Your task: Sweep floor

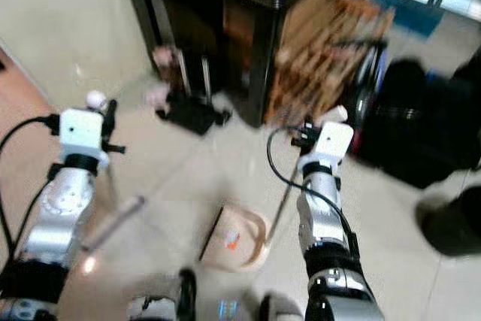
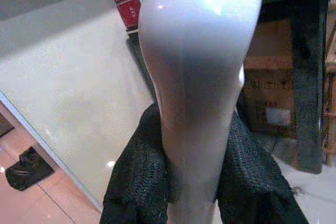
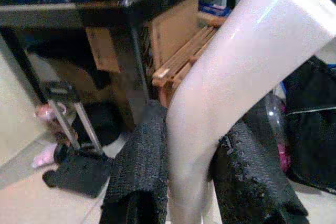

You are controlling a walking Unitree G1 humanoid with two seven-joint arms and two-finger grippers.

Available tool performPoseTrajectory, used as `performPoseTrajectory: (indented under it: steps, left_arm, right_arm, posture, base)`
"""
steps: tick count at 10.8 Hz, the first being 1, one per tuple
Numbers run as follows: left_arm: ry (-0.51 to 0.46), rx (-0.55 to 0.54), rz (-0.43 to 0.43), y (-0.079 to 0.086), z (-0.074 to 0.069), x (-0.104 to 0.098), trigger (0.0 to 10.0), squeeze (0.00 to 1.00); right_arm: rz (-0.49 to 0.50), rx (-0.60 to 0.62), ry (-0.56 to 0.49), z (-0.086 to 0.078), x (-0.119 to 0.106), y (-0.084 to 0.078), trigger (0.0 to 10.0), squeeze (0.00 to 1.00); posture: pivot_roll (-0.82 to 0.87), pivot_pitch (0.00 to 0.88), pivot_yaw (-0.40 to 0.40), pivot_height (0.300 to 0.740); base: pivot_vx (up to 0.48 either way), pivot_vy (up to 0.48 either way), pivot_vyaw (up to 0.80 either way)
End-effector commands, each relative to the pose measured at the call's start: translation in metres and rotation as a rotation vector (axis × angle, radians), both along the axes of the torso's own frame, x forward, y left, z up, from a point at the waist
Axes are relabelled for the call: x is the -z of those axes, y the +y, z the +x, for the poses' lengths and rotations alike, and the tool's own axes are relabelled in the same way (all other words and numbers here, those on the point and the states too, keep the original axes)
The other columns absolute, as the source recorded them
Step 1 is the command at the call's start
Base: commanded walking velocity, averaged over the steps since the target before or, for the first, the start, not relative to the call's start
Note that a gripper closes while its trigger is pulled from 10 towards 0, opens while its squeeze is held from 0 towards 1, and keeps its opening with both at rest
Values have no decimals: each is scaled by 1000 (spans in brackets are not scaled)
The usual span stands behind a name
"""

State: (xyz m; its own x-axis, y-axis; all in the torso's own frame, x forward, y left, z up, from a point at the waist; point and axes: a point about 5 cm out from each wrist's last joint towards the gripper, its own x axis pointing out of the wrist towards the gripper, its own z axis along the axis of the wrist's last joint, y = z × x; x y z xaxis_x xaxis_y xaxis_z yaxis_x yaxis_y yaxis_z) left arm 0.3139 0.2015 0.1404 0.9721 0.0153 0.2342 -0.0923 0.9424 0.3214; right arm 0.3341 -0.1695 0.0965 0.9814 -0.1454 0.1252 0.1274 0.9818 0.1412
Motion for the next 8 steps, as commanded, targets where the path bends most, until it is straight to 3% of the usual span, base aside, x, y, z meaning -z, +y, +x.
performPoseTrajectory:
  steps: [1,3,4,5,6,8]
  left_arm:
    - [-37,-2,-1,4,-3,-2,10000,0]
    - [-76,3,-2,7,-4,0,10000,0]
    - [-107,-5,9,9,-2,-4,10000,890]
    - [-129,-15,25,14,-1,-9,10000,1000]
    - [-137,-20,39,17,-1,-10,10000,1000]
    - [-136,-67,82,30,2,-10,10000,1000]
  right_arm:
    - [-15,-18,-91,4,-14,4,10000,0]
    - [0,-26,-144,3,-14,6,10000,0]
    - [22,-23,-167,2,-14,6,10000,90]
    - [36,-22,-201,0,-16,7,10000,753]
    - [38,-26,-214,0,-16,8,10000,1000]
    - [22,-68,-217,-1,-13,15,10000,1000]
  posture:
    - [153,340,35,740]
    - [154,341,36,740]
    - [158,347,38,740]
    - [164,336,37,740]
    - [166,329,37,740]
    - [163,324,38,740]
  base:
    - [0,0,0]
    - [0,0,0]
    - [0,0,0]
    - [0,0,0]
    - [0,0,0]
    - [0,0,0]
